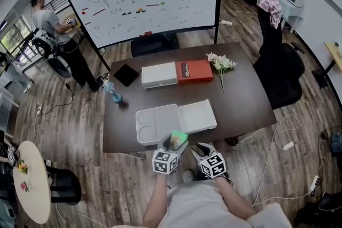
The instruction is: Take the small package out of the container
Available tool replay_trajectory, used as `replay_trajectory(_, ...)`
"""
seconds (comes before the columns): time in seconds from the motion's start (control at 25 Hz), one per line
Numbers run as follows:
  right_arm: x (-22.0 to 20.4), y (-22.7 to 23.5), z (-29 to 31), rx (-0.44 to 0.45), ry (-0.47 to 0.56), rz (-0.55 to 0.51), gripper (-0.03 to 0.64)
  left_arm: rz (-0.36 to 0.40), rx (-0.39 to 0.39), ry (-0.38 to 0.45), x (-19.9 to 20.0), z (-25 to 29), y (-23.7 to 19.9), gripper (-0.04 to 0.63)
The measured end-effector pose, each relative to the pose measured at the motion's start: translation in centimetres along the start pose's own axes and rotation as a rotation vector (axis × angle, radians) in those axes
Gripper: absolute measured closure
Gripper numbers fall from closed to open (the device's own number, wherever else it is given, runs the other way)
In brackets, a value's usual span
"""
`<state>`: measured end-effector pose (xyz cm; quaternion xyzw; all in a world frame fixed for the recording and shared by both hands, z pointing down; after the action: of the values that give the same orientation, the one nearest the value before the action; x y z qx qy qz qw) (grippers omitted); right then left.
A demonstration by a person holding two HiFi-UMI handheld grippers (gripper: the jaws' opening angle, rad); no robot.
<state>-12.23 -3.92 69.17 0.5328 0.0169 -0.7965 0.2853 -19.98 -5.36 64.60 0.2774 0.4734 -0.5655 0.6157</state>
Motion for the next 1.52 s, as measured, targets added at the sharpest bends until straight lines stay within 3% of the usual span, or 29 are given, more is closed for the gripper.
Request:
replay_trajectory(0.32, 0.0, 0.2, 0.3, -0.008, 0.010, 0.024, 0.482, -0.007, 0.034, 0.045, 0.3, -0.6, -1.3, 0.264)
replay_trajectory(0.8, 0.4, 3.0, -0.8, -0.062, 0.050, 0.058, 0.474, 0.025, 0.044, 0.008, 0.6, 1.0, -1.2, 0.264)
replay_trajectory(1.04, 1.2, 3.5, -1.6, -0.056, 0.090, 0.102, 0.474, 0.011, 0.046, 0.059, 1.8, 1.7, -1.0, 0.264)
replay_trajectory(1.2, 0.5, 3.9, -2.3, -0.080, 0.059, 0.053, 0.474, 0.008, 0.031, 0.054, 1.9, 2.4, -0.8, 0.264)
replay_trajectory(1.52, -0.5, 4.3, -2.5, -0.099, 0.040, 0.061, 0.474, -0.004, 0.031, 0.053, 1.3, 2.2, -0.8, 0.264)
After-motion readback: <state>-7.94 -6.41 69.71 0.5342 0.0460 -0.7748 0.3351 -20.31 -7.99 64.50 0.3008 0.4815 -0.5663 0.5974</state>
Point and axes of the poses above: the fingertips, and each gripper's own axes: z forward along the fingers, y to its right, x out of its top, the point moved 1 cm from there along -z, backward along the fingers, and after that the axes turned 2 degrees about z, right-handed, at the moved point
